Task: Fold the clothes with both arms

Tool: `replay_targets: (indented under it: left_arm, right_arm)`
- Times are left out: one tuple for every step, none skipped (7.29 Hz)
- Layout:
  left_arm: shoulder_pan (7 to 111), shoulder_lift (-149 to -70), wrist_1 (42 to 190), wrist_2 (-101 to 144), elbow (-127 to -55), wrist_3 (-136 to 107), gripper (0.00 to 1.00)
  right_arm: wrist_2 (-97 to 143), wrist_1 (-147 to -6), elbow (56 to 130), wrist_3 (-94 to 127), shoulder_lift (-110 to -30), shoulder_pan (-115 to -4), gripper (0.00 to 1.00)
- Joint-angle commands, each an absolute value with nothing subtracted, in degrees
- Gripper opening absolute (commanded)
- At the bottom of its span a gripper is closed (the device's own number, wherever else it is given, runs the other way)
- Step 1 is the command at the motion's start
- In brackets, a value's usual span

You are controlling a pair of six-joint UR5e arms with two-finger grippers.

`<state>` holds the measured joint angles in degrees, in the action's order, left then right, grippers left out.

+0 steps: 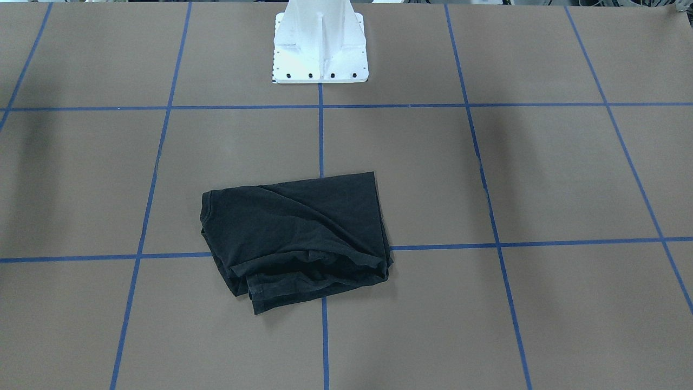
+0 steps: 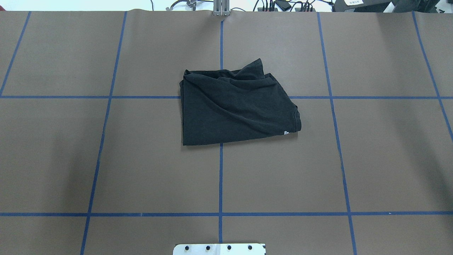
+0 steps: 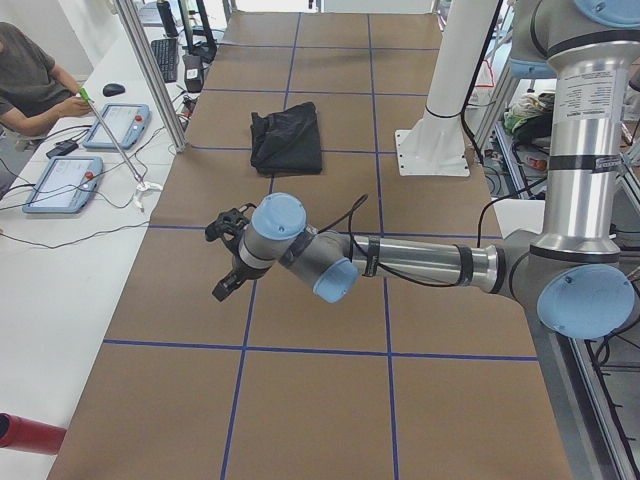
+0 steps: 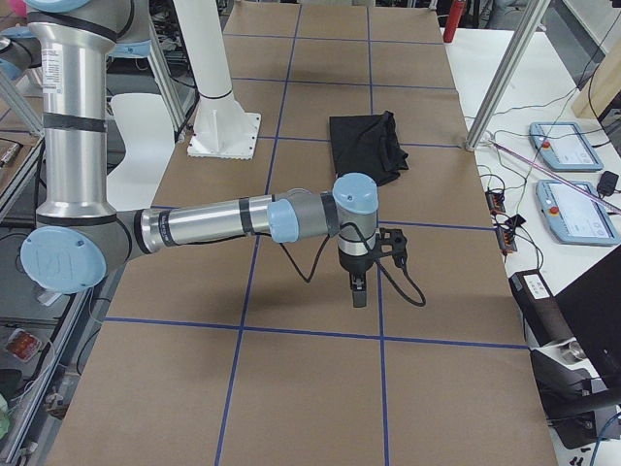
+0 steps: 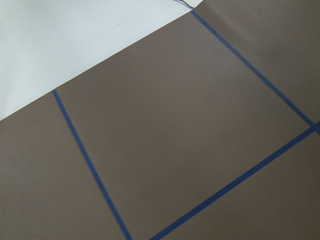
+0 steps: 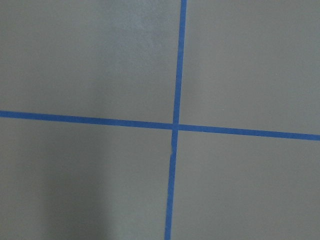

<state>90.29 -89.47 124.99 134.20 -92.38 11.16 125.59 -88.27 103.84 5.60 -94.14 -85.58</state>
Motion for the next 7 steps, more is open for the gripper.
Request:
replay_targets:
  left_arm:
    - [92.7, -89.9, 124.7, 134.6, -89.9, 16.5, 1.00]
    - [92.7, -90.6, 123.5, 134.6, -90.0, 16.4, 1.00]
    - [92.7, -92.7, 119.8, 134.6, -90.3, 16.3, 1.00]
    - [92.7, -94.2, 116.7, 134.6, -90.3, 15.9, 1.00]
    - [92.6, -94.6, 115.8, 134.6, -90.4, 14.0, 1.00]
    - [92.1, -96.6, 112.8, 134.6, -91.1, 8.0, 1.00]
    - [92.1, -96.8, 111.8, 134.6, -91.1, 7.3, 1.00]
  right_arm:
    - [127.9, -88.3, 103.8, 0.5, -96.5, -87.0, 1.00]
    - [129.2, -88.2, 103.8, 0.5, -97.1, -87.0, 1.00]
    - [129.3, -88.2, 104.1, 0.5, -97.5, -87.0, 1.00]
    - [131.0, -88.1, 103.9, 0.7, -97.5, -87.0, 1.00]
    - [132.4, -88.1, 104.1, 1.4, -97.4, -86.9, 1.00]
    - [132.7, -88.1, 104.2, 1.5, -97.4, -86.9, 1.00]
    - [132.7, -88.1, 104.1, 1.5, -97.2, -86.9, 1.00]
